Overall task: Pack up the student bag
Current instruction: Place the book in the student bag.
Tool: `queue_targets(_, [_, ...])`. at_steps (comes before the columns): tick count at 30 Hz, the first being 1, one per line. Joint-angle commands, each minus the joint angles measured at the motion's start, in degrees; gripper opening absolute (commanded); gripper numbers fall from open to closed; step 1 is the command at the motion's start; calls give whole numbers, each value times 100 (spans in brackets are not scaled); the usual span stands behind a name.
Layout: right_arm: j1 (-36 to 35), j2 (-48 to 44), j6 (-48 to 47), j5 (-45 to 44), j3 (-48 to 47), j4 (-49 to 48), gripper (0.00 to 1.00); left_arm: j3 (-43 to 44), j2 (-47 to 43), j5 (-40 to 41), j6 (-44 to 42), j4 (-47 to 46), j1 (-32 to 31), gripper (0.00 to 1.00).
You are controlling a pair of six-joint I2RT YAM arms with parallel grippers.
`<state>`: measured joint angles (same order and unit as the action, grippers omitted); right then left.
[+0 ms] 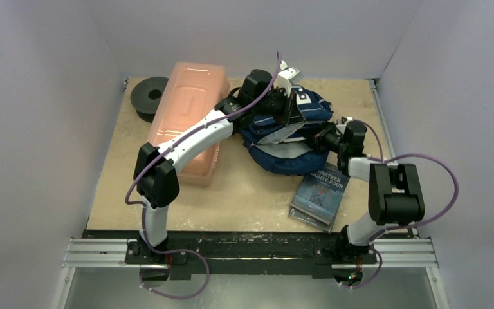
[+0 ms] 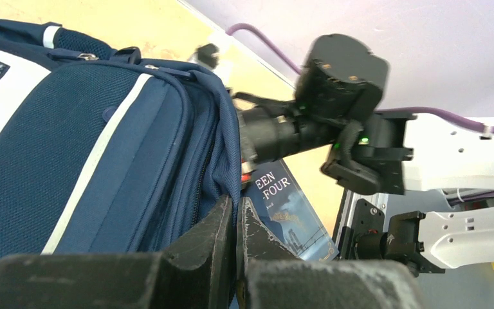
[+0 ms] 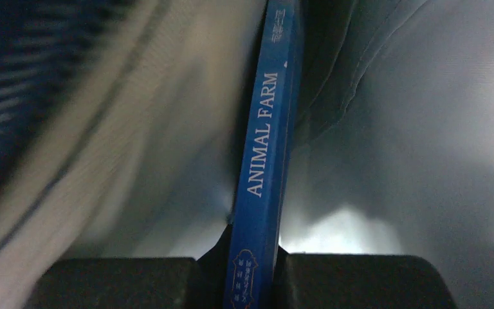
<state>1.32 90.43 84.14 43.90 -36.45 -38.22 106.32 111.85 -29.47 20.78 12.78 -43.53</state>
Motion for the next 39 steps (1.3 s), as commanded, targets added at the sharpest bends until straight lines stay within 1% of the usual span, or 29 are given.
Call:
queue_targets(1, [-623,654,-430,47,-894,-1223,0,544,-86,-446,-151,-704,-16,0])
queue_targets(3, [-765,1107,-868,-117,-1142,-946,0,553,-56,-323,-161,-597,-11,0])
queue_targets(4, [-779,1251,-1126,-196,-1234,-765,13,556,-39,-262,-157,-510,-2,0])
queue_targets(5, [-784,1360,-1374,-250,-1301,-557,23,545,-21,-210,-134,-451,16,0])
queue_targets(7, [-771,1328,-2028,-270,-1367,29,41,479,13,-89,-54,-360,52,0])
queue_targets(9, [-744,990,-3051,-553,-1529,1533,60,455,66,57,18,-159,111,0])
queue_targets(11, [-744,479,-4121,-1139,-1687,3273,75,435,133,303,72,99,200,0])
queue_targets(13, [-727,-192,-4724,-1573,-1594,4439,83,374,228,369,195,229,317,0])
queue_targets(15, [-709,-929,-5133,-2134,-1507,5533,89,275,353,299,388,189,449,0])
queue_targets(17, [-682,-1674,-5121,-3032,-1459,6535,95,208,480,138,548,87,516,0])
queue_targets(18, [-641,-2197,-4992,-3368,-1442,7069,97,217,551,90,619,74,527,0])
queue_targets(19, [-618,-2533,-4806,-3654,-1432,7301,98,241,642,56,692,76,525,0])
queue_targets(21, [-481,-3211,-4459,-4133,-1392,7926,99,317,811,-43,924,133,514,8])
queue_targets(23, [-190,-3762,-4255,-4449,-1212,8210,99,327,940,-240,1229,146,512,10])
queue_targets(25, [303,-4058,-4334,-4320,-1007,8328,99,230,942,-233,1391,110,486,9])
queue_targets(27, [504,-4128,-4341,-3965,-834,8414,99,226,913,-219,1232,141,478,2])
queue_targets(29, [505,-4143,-4473,-3371,-492,8054,99,392,921,-189,960,350,477,0])
queue_targets(30, [501,-4063,-4541,-2697,-329,7699,99,485,930,-212,864,379,477,0])
queue_targets(31, [501,-3940,-4574,-2211,-245,7374,99,565,953,-288,806,376,477,0])
queue_targets(32, [464,-3884,-4525,-1981,-229,7176,98,710,978,-320,737,422,471,0])
queue_targets(33, [406,-3912,-4415,-1982,-262,6985,98,864,1009,-268,625,531,468,0])
queue_targets(36, [394,-4095,-4148,-2390,-376,6617,95,1423,1247,24,190,971,495,0])
queue_targets(38, [395,-3836,-4121,-2096,-309,6411,95,1780,1410,-129,78,1334,526,0])
queue_targets(39, [388,-3596,-4234,-1895,-255,6322,96,1788,1383,-169,61,1384,510,2])
